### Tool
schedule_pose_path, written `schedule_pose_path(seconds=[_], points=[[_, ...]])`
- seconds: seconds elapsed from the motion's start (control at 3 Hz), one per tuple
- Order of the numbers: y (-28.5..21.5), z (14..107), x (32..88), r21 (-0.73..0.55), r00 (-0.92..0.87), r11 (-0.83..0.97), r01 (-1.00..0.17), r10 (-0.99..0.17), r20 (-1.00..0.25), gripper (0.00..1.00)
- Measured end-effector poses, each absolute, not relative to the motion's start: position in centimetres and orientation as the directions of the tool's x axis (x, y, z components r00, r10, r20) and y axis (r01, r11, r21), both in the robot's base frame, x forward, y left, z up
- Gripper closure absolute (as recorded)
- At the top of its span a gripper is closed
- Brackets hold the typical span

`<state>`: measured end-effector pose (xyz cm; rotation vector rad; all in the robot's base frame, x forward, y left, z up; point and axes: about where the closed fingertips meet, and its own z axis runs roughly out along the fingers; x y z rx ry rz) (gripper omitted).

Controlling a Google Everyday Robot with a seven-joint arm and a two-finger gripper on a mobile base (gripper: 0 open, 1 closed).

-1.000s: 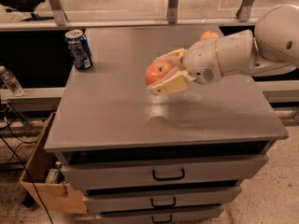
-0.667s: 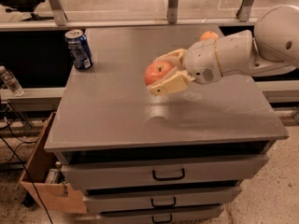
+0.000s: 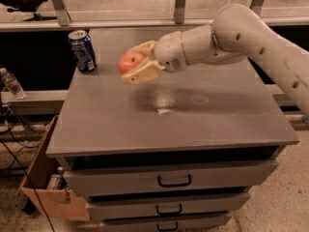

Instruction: Move apple near pepsi can

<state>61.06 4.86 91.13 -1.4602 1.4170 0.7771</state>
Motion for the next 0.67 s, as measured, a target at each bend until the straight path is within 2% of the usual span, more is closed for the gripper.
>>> schedule_pose_path(seconds=[0.67], points=[[11.1,89.5,68.8,-0.231,0.156,0.15,-0.961,-0.396,-0.905,1.0]])
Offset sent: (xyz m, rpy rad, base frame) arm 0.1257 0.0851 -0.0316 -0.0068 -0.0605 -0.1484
